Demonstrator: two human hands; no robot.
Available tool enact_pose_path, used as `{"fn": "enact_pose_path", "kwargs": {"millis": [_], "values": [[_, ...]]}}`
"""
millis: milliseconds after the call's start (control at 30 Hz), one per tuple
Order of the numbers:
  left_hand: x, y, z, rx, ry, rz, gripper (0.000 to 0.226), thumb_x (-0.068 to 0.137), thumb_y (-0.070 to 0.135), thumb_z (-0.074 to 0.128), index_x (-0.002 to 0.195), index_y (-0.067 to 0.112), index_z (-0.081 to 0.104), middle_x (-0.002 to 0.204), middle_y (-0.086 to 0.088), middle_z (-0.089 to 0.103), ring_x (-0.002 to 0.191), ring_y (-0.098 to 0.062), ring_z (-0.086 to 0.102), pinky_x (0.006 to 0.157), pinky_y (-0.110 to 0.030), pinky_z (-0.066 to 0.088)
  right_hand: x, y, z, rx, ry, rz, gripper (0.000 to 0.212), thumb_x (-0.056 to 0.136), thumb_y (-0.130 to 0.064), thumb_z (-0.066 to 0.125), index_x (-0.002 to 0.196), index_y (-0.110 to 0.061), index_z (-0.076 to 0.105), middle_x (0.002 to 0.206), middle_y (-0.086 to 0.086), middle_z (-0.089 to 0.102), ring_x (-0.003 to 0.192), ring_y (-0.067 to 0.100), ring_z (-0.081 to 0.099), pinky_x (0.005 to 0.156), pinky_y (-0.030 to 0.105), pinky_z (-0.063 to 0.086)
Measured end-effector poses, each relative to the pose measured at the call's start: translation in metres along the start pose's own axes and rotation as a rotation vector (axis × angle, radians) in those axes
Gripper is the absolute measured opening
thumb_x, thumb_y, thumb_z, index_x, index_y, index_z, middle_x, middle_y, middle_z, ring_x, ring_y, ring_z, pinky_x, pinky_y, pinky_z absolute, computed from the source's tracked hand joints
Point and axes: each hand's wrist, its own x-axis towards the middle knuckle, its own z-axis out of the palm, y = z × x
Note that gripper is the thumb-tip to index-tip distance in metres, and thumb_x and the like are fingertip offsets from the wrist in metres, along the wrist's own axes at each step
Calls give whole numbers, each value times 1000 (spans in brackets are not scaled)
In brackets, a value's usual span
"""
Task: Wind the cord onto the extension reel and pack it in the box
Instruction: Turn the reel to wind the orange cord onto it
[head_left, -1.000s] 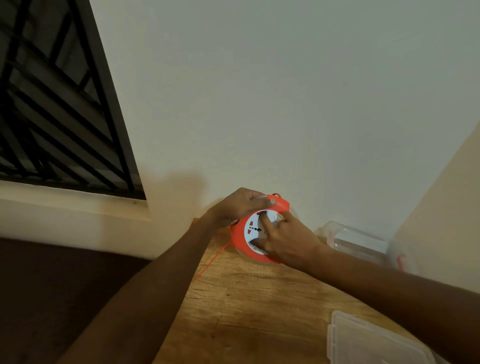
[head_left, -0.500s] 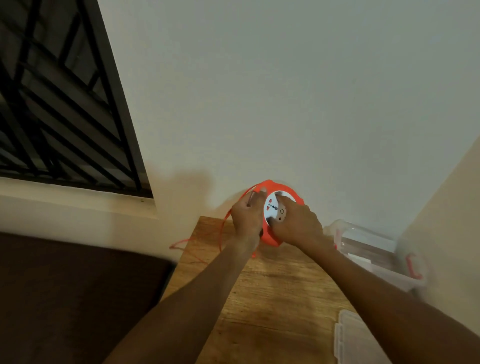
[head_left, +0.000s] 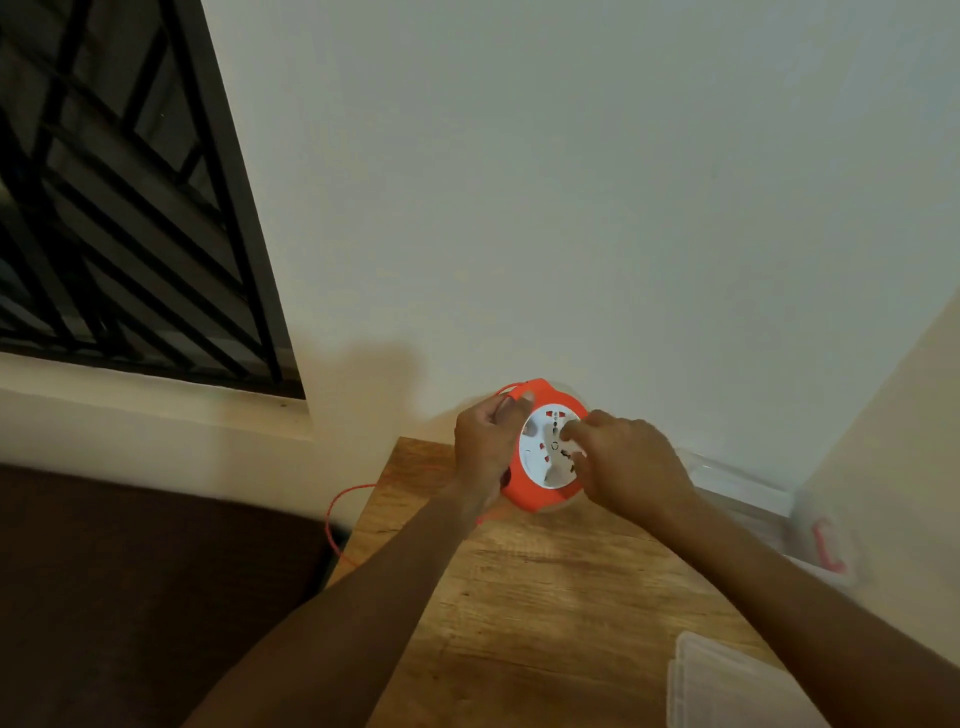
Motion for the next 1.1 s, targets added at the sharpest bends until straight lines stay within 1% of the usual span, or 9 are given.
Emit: {"fn": "enact_pose_path", "kwargs": {"millis": [100, 167, 433, 600, 667, 800, 867, 967, 1100], "values": [[6, 9, -2, -88, -77, -34, 27, 97, 34, 75, 88, 10, 80, 92, -18, 80, 88, -40, 78, 79, -54, 66, -5, 7, -2, -182, 3, -451, 35, 71, -10, 79, 104, -19, 74, 127, 14, 62, 97, 35, 65, 63, 40, 56], [9, 15, -4, -93, -164, -27, 29, 97, 34, 75, 78, 13, 80, 82, -13, 79, 78, -33, 77, 69, -44, 65, -6, 8, -5, -217, -2, -547, 34, 71, -12, 82, 103, -19, 74, 133, 18, 57, 96, 38, 65, 64, 43, 57], [18, 36, -2, 18, -366, -1, 22, 94, 40, 77, 84, 21, 80, 90, -8, 81, 85, -32, 79, 81, -47, 66, 4, 7, -13, -464, -123, -515, 33, 80, -19, 74, 111, -27, 70, 143, 24, 46, 100, 40, 62, 70, 47, 57], [23, 45, -10, 119, -387, 34, 21, 97, 42, 73, 81, 29, 78, 81, 3, 79, 76, -22, 78, 66, -29, 61, 12, -1, -12, -550, -119, -537, 40, 88, -26, 68, 127, -31, 60, 140, 29, 46, 97, 42, 64, 84, 50, 53], [27, 48, -11, 158, -389, 52, 19, 98, 44, 71, 88, 29, 77, 84, 3, 80, 79, -22, 77, 68, -28, 61, 15, -6, -13, -587, -65, -476, 45, 83, -30, 73, 126, -32, 60, 129, 32, 55, 85, 40, 69, 81, 48, 55], [33, 50, -9, 172, -355, 50, 25, 100, 43, 68, 112, 23, 77, 104, -2, 82, 93, -26, 79, 80, -34, 67, 27, -15, -6, -482, -220, -345, 63, 94, -29, 61, 149, -26, 30, 144, 33, 39, 120, 49, 53, 100, 56, 43], [33, 48, -9, 106, -316, 40, 23, 101, 40, 68, 111, 23, 78, 105, -4, 82, 93, -26, 79, 81, -37, 67, 33, -14, -10, -393, -211, -264, 67, 90, -34, 65, 148, -31, 31, 140, 23, 48, 121, 43, 54, 99, 52, 45], [28, 41, -6, -99, -192, 5, 30, 102, 34, 68, 117, 10, 77, 108, -12, 81, 97, -34, 79, 86, -45, 66, 44, -8, -18, 24, -143, 60, 65, 83, -50, 65, 142, -41, 40, 128, 0, 63, 109, 25, 62, 86, 37, 50], [19, 29, 11, -180, 29, -7, 14, 101, 36, 69, 95, 27, 77, 89, -1, 83, 83, -25, 81, 72, -38, 68, 64, -4, -23, 875, -238, 599, 39, 95, -47, 48, 126, -26, 57, 123, 4, 63, 101, 26, 62, 86, 41, 56]]}}
